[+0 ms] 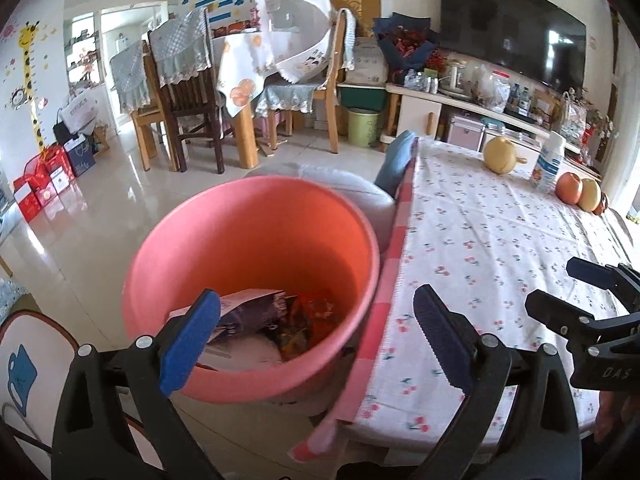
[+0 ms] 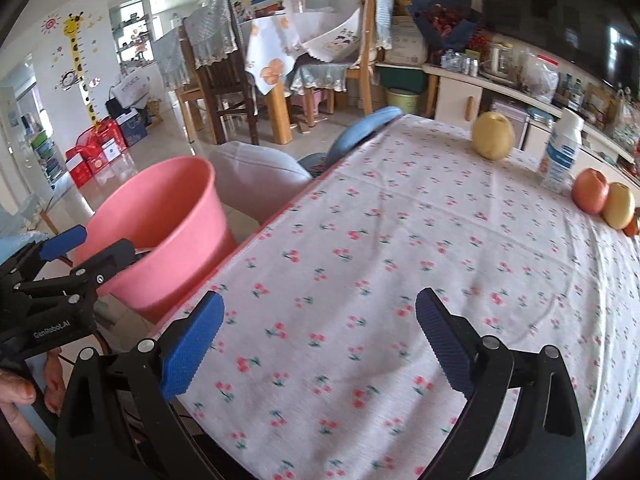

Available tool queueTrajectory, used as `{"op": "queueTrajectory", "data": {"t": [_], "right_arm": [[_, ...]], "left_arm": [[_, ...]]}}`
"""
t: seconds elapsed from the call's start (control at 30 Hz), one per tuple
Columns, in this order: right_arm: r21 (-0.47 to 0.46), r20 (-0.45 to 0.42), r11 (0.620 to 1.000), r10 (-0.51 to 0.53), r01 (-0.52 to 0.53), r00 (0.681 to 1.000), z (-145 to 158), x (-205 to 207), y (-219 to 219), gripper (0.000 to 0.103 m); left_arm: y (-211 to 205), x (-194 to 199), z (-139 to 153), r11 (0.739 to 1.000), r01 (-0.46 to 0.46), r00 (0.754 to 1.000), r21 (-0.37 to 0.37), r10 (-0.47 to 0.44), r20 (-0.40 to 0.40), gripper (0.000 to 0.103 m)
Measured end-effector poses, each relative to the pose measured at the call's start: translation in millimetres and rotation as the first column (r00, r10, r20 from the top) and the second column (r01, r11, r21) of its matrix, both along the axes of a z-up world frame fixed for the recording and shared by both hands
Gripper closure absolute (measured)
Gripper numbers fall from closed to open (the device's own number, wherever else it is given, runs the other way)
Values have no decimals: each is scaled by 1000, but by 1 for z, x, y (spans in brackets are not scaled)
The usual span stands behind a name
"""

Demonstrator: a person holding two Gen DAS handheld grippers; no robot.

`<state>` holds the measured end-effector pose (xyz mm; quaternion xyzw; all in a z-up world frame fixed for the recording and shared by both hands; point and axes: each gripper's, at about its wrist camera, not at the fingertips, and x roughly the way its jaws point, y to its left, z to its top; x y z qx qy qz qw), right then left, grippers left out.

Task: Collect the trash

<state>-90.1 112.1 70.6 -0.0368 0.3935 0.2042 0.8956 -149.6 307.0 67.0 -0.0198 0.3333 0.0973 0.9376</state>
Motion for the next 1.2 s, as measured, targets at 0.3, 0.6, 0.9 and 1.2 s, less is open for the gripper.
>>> {"op": "queueTrajectory", "data": {"t": [0.3,0.6,0.9,1.2], "right_arm": [[-3,34,997,-71,71,997,9,-19,-44,7],[1,76,991,-131,131,989,21,-41,-83,7],[-8,138,973,-225,229,964,39,-72,-129,7],[-5,216,941,-330,339,919,61,-114,-173,7]], "left_arm": [[-41,-5,17,999,45,999,25,-45,24,5],[-81,-11,33,995,92,995,29,-93,47,5],[-131,-24,49,985,167,983,48,-170,74,5],[-179,-54,66,967,240,959,88,-250,131,4]]}}
